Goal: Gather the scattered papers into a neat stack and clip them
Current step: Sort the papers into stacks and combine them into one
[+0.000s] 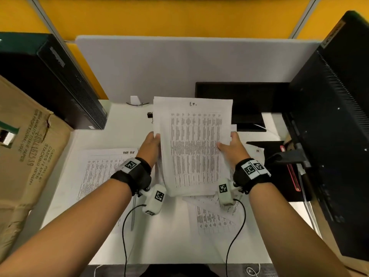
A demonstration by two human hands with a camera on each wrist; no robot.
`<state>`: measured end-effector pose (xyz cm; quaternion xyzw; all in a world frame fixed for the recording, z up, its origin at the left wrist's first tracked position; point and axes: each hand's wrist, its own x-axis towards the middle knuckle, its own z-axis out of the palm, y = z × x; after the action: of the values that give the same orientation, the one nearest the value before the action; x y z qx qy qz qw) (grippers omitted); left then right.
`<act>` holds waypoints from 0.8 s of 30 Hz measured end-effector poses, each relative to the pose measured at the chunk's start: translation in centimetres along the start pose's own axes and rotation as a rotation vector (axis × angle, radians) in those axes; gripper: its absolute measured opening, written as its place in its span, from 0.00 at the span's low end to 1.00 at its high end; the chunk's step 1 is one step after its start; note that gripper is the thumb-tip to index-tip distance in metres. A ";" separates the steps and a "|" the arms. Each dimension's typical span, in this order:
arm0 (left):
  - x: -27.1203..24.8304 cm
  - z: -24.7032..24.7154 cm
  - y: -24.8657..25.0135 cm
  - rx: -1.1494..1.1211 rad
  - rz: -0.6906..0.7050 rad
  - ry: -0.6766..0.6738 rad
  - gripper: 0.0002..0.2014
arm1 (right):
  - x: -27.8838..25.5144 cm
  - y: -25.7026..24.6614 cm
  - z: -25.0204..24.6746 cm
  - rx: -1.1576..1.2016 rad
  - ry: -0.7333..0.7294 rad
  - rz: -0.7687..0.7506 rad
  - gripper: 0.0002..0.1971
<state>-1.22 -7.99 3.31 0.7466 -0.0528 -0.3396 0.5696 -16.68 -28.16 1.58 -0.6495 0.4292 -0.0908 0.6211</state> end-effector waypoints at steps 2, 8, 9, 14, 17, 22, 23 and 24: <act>0.1 0.0 -0.5 0.123 -0.023 -0.009 0.31 | -0.1 0.1 0.2 0.039 0.009 -0.012 0.22; 0.6 -0.2 -2.7 0.252 0.077 0.045 0.16 | -0.5 -0.8 1.0 0.083 -0.041 -0.108 0.23; 0.6 -0.3 -2.8 0.235 0.087 0.071 0.15 | -0.5 -0.7 1.1 0.065 -0.051 -0.108 0.23; 0.6 -1.3 -2.6 0.116 0.132 0.183 0.18 | 1.7 2.7 0.6 -0.324 0.208 0.028 0.24; 0.9 -2.3 -2.7 0.096 0.142 0.248 0.19 | 2.3 4.9 -0.1 -0.680 0.308 0.302 0.36; 1.8 -4.1 -3.6 0.070 0.099 0.285 0.21 | 2.7 7.2 0.0 -0.530 0.330 0.367 0.47; 2.0 -4.4 -3.8 0.067 0.091 0.289 0.21 | 2.7 7.4 -0.1 -0.447 0.348 0.337 0.46; 2.2 -4.8 -4.1 0.063 0.081 0.299 0.21 | 2.6 7.4 -0.2 -0.405 0.351 0.312 0.42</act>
<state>1.90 -3.66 -0.76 0.8035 -0.0081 -0.1999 0.5607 -18.47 -29.04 -5.99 -0.6607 0.6337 -0.0175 0.4020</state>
